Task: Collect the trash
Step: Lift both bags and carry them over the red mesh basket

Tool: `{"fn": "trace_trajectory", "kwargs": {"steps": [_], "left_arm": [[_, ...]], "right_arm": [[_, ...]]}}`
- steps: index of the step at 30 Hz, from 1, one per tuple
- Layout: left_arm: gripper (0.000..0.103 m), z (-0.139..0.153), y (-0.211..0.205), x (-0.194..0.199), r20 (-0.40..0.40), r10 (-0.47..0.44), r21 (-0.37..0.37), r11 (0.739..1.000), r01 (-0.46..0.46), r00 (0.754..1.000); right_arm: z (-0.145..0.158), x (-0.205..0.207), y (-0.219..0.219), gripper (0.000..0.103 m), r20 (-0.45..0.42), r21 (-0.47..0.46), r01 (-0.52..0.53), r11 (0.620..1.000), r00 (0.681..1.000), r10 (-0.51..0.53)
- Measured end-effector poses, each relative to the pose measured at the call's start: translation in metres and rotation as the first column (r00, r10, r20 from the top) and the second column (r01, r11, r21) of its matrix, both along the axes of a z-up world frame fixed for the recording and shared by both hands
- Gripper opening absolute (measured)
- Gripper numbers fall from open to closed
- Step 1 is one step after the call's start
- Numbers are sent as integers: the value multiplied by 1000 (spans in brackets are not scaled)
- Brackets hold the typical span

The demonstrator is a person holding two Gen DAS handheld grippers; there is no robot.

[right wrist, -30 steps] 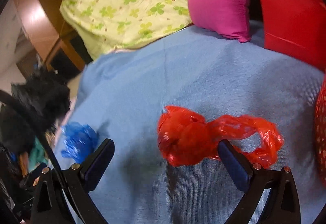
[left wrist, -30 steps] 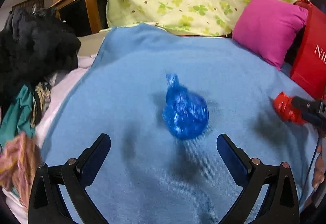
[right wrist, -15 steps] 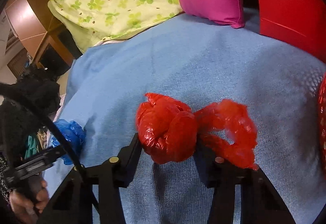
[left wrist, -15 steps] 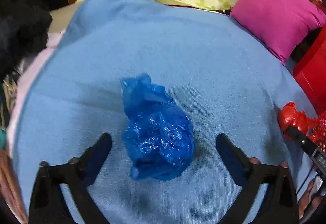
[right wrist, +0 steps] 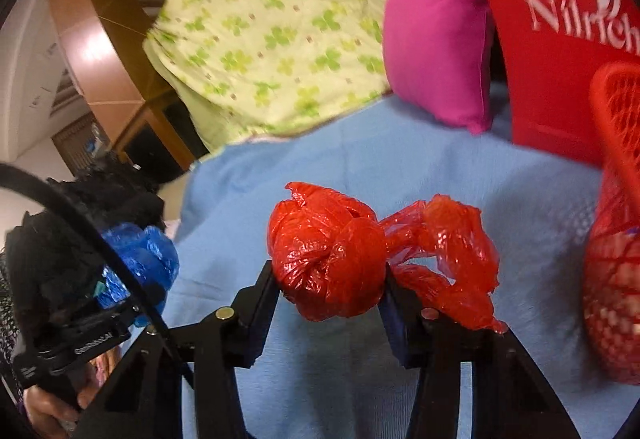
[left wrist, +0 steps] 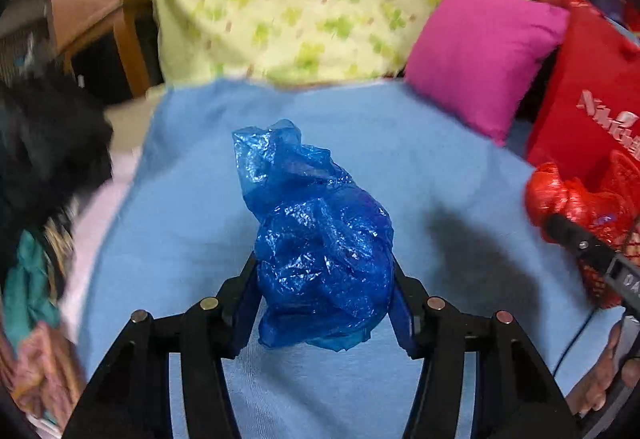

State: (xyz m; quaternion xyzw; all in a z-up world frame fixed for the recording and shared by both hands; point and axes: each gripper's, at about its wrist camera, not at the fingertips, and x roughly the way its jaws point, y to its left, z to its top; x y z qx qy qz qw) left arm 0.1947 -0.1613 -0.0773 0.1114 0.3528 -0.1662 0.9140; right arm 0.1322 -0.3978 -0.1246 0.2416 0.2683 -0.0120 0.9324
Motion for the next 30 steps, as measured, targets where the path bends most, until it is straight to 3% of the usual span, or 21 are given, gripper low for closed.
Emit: {"fn": "trace_trajectory", "kwargs": {"steps": [8, 13, 21, 30], "left_arm": [[58, 63, -41, -71, 174, -109, 45, 994, 102, 979], [58, 85, -76, -110, 230, -190, 64, 982, 180, 955], [59, 97, -128, -151, 265, -292, 100, 956, 275, 919], [59, 94, -168, -171, 263, -349, 139, 936, 323, 899]], "right_arm": [[47, -72, -14, 51, 171, -45, 65, 997, 984, -57], [70, -119, -42, 51, 265, -52, 152, 987, 955, -133], [76, -169, -91, 51, 295, -26, 277, 961, 920, -257], [63, -207, -136, 51, 285, 11, 356, 934, 894, -344]]}}
